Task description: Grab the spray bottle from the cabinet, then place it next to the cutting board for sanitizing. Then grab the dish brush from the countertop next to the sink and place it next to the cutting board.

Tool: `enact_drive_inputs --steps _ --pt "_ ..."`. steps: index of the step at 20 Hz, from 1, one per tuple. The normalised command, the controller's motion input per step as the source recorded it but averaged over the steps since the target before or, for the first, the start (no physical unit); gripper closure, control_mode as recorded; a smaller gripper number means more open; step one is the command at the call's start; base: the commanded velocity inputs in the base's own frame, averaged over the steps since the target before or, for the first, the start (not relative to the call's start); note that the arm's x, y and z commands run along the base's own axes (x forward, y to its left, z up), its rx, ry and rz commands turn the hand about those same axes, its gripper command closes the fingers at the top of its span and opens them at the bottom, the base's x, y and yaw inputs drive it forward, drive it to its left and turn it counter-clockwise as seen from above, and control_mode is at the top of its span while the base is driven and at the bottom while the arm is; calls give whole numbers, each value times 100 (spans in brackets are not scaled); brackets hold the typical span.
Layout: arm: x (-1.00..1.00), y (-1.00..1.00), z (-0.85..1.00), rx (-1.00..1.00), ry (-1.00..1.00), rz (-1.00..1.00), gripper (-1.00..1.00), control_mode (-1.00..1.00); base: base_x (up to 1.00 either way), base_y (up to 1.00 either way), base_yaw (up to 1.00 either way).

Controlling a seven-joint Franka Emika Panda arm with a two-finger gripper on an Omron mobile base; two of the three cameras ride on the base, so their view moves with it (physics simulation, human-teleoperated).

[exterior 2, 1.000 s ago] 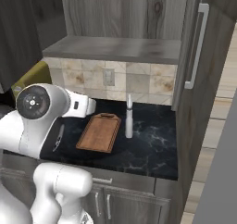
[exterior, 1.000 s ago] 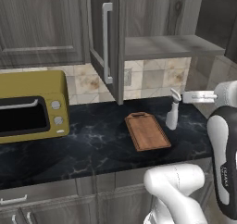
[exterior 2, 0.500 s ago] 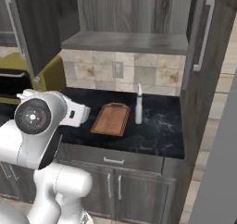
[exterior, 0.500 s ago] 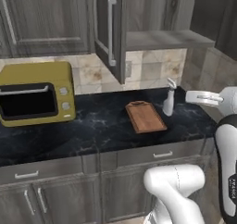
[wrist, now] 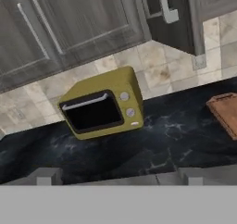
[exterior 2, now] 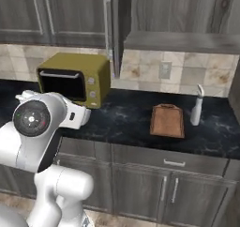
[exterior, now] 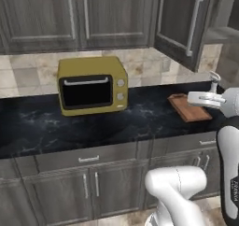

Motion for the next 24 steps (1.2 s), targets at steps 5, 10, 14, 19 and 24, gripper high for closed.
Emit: enact_drive_inputs --steps 5,10,14,19,24 --pt "0 0 0 0 0 0 -100 100 0 100 28" --pt "0 0 0 0 0 0 -100 100 -1 100 62" --pt "0 0 0 0 0 0 -100 100 -1 60 84" --pt "0 0 0 0 0 0 -100 100 0 30 97" --pt "0 0 0 0 0 0 -100 100 0 24 100"
